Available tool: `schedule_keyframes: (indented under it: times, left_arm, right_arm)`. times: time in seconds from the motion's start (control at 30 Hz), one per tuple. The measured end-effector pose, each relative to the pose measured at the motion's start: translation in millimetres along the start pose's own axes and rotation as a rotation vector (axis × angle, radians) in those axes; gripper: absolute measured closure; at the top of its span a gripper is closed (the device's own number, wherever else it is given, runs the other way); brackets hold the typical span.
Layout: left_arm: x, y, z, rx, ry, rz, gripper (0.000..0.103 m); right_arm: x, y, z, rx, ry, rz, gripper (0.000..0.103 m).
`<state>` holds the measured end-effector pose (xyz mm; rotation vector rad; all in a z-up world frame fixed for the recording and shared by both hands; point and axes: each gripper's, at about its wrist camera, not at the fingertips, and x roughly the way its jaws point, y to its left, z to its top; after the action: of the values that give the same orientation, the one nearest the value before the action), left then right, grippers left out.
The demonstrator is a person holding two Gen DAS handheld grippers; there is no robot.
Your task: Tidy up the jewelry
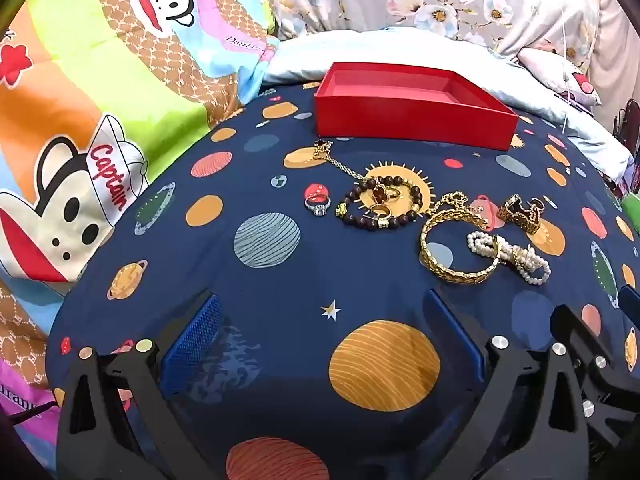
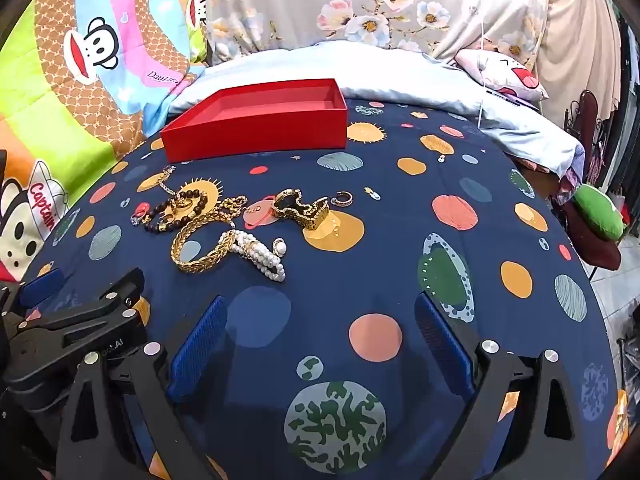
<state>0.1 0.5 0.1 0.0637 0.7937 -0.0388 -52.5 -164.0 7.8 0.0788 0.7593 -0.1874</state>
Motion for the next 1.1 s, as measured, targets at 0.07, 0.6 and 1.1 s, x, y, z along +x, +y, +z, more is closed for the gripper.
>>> schedule_keyframes:
  times: [0.07, 0.6, 1.1]
  left_arm:
    - [-1.5, -0.3, -0.5, 0.005, -0.008, 0.004, 0.005]
    - [4.4, -1.2, -0.1, 0.005, 0.011, 0.001, 0.006]
    - [3.3, -2.7, 0.5, 0.005, 0.008, 0.001, 0.006]
  right_arm:
    - [0.7, 0.1, 0.1, 0.003, 0.006, 0.003, 0.01]
    - [1.6, 0.0, -0.2, -0.001, 0.008, 0.004, 0.01]
    - [3.7, 0.6, -2.0, 0.001, 0.01, 0.006, 0.01]
